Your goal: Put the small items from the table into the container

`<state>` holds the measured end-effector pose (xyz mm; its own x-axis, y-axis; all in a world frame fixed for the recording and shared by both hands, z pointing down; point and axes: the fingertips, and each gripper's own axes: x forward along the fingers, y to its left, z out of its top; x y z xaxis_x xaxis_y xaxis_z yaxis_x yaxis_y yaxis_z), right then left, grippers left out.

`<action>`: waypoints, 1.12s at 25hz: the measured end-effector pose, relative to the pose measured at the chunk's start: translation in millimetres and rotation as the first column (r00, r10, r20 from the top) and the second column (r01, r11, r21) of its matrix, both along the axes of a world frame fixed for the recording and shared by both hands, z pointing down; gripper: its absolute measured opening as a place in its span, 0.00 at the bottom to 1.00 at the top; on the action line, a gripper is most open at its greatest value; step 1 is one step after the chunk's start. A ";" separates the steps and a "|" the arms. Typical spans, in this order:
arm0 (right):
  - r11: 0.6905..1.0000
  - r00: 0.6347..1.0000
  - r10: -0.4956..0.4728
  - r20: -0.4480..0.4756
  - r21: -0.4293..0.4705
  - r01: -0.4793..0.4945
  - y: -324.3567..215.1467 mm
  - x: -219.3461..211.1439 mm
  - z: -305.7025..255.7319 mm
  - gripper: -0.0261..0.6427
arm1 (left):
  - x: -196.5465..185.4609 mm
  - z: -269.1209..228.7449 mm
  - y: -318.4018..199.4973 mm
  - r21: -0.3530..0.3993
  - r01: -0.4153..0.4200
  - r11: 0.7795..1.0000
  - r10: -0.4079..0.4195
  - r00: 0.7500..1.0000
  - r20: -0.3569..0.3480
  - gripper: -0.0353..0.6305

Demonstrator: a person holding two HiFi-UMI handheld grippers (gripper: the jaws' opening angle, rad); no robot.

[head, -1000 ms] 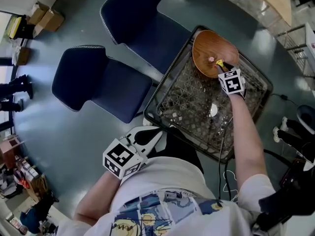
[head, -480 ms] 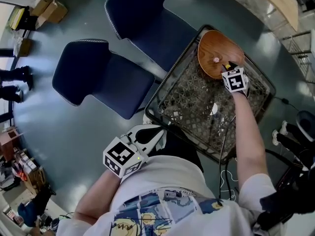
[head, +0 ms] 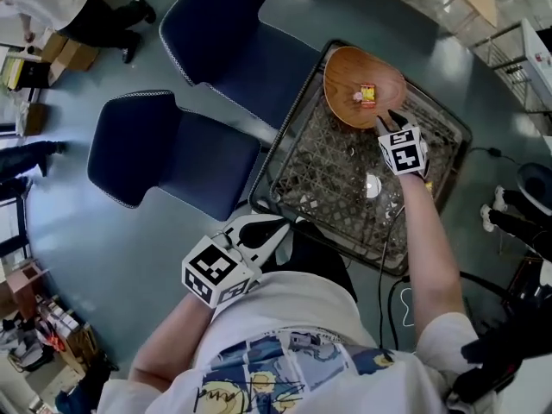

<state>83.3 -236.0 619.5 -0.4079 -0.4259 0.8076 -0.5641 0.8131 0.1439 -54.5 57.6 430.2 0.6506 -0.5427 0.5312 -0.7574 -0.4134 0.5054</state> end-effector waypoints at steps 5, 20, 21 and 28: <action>0.998 0.997 0.067 0.045 -0.015 -0.067 59.5 18.1 -18.2 0.23 | 7.7 -11.4 5.0 0.038 -0.092 0.995 0.092 0.996 -0.011 0.07; 0.946 0.941 0.325 0.095 -0.054 -0.321 286.1 56.4 -63.2 0.23 | 26.1 -30.4 52.7 0.138 -0.445 0.885 0.453 0.891 -0.029 0.07; 0.939 0.935 0.343 0.090 -0.054 -0.340 300.2 58.8 -65.9 0.23 | 30.1 -30.8 55.4 0.145 -0.476 0.867 0.485 0.874 -0.029 0.06; 0.897 0.892 0.442 0.092 -0.069 -0.437 361.5 63.2 -83.7 0.23 | 53.1 -38.4 73.5 0.150 -0.609 0.779 0.620 0.784 -0.036 0.06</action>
<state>146.5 125.6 535.8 -0.2689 -0.5450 0.7942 -0.8751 0.4828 0.0350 -1.4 131.1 391.8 0.9049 -0.0699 0.4199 -0.2804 -0.8401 0.4644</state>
